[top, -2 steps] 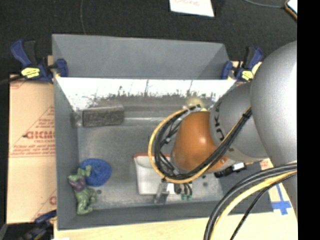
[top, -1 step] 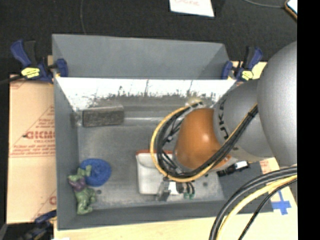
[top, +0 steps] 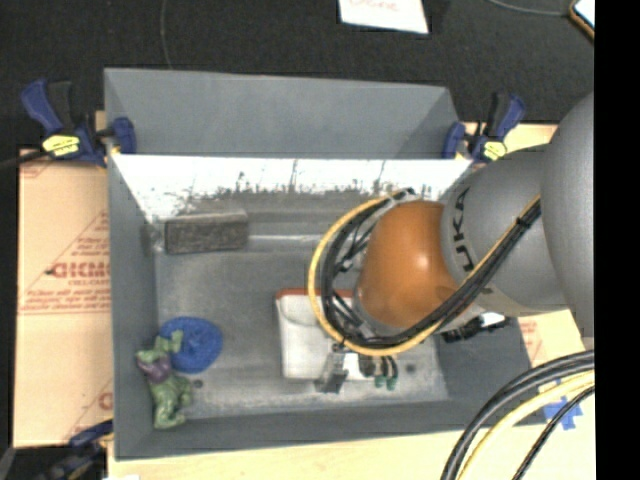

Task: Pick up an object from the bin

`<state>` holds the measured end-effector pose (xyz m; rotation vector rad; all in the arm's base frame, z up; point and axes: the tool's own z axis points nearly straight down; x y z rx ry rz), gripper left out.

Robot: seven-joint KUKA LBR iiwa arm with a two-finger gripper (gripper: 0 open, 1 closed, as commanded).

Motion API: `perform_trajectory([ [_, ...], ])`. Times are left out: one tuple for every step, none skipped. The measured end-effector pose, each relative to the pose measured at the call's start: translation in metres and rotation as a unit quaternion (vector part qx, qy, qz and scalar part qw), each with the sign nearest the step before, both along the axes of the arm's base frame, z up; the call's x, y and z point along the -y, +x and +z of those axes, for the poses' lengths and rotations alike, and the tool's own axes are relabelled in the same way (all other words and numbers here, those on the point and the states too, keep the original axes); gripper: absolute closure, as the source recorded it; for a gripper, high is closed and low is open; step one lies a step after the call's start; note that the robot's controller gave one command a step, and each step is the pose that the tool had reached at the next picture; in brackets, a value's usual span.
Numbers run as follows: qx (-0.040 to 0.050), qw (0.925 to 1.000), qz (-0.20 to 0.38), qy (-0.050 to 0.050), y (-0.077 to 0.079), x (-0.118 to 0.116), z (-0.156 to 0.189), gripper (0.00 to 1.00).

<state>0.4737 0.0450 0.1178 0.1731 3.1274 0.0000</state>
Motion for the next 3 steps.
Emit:
perform_trajectory([
  [-0.0005, 1.0000, 0.000, 0.000, 0.000, 0.000, 0.014, 1.00],
  [0.0001, 1.0000, 0.001, 0.000, 0.000, 0.000, 0.023, 1.00],
  [0.0000, 1.0000, 0.003, 0.000, 0.000, 0.000, 0.036, 1.00],
])
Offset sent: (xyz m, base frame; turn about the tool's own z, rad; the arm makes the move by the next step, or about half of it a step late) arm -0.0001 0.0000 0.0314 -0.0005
